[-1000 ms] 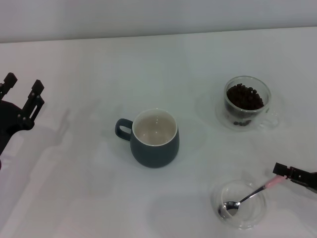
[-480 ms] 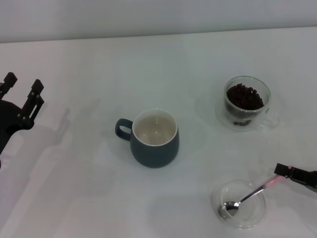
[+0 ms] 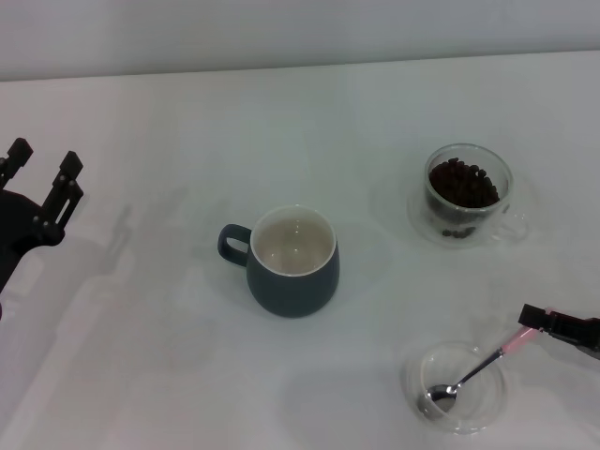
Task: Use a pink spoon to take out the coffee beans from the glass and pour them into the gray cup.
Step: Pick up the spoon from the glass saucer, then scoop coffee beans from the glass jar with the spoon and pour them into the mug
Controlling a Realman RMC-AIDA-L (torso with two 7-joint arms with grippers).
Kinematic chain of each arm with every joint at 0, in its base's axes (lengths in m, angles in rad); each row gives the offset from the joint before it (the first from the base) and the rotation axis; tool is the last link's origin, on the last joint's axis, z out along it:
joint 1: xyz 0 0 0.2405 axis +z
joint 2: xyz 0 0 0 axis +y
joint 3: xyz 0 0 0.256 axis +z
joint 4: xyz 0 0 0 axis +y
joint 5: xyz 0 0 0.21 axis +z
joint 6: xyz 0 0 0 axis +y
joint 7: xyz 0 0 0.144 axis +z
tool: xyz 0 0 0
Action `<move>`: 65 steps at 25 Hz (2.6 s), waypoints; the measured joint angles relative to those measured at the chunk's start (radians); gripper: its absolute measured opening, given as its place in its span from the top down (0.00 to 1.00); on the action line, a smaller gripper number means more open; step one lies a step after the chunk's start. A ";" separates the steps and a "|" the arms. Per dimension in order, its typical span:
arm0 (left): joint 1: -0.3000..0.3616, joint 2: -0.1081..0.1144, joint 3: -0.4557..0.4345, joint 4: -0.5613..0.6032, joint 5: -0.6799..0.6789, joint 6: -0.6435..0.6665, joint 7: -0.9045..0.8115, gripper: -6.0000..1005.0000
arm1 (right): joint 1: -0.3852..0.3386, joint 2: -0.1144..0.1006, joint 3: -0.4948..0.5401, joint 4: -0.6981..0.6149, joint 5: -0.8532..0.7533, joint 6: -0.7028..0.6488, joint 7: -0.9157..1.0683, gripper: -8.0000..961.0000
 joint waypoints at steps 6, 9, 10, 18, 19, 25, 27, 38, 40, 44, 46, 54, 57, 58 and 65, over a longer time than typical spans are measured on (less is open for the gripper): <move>0.000 0.000 0.000 0.000 0.000 0.001 0.000 0.40 | 0.004 -0.007 0.003 0.000 0.005 0.031 0.000 0.82; 0.000 0.000 0.000 0.000 0.000 0.002 0.000 0.40 | 0.006 -0.011 0.005 -0.002 0.008 0.048 0.000 0.82; 0.000 0.000 0.000 0.000 0.000 0.002 0.000 0.40 | 0.006 -0.012 0.005 -0.002 0.008 0.052 0.001 0.82; 0.006 -0.001 0.000 0.000 0.000 0.002 0.000 0.40 | 0.015 -0.019 0.009 -0.025 0.032 0.102 0.006 0.83; 0.006 -0.001 0.000 0.000 0.000 0.002 0.000 0.40 | 0.017 -0.020 0.010 -0.032 0.034 0.106 0.008 0.83; 0.009 -0.003 0.000 0.001 0.000 0.002 0.000 0.40 | 0.038 -0.020 0.012 -0.062 0.046 0.140 0.017 0.83; 0.010 -0.004 0.000 0.001 0.000 0.002 0.000 0.40 | 0.047 -0.024 0.012 -0.065 0.058 0.151 0.018 0.83; 0.012 -0.005 0.000 0.007 0.000 0.002 -0.001 0.40 | 0.104 -0.033 0.014 -0.137 0.107 0.192 0.030 0.83; 0.012 -0.005 0.000 0.008 0.000 0.002 -0.003 0.40 | 0.114 -0.032 0.016 -0.150 0.117 0.195 0.031 0.83; 0.012 -0.005 0.000 0.009 0.000 0.002 -0.007 0.40 | 0.141 -0.033 0.018 -0.164 0.129 0.195 0.027 0.83; 0.012 -0.005 0.000 0.010 0.000 0.002 -0.008 0.41 | 0.151 -0.032 0.019 -0.182 0.134 0.194 0.024 0.83; 0.015 -0.006 0.000 0.011 0.000 0.002 -0.010 0.41 | 0.186 -0.017 0.019 -0.246 0.163 0.178 -0.033 0.83; 0.016 -0.006 0.000 0.011 0.000 0.002 -0.010 0.41 | 0.197 -0.017 0.019 -0.246 0.171 0.156 -0.078 0.83; 0.017 -0.006 0.000 0.011 0.000 0.002 -0.011 0.41 | 0.200 -0.017 0.019 -0.246 0.174 0.148 -0.094 0.83; 0.017 -0.005 0.000 0.011 0.000 0.002 -0.011 0.41 | 0.219 -0.016 0.020 -0.266 0.204 0.105 -0.156 0.83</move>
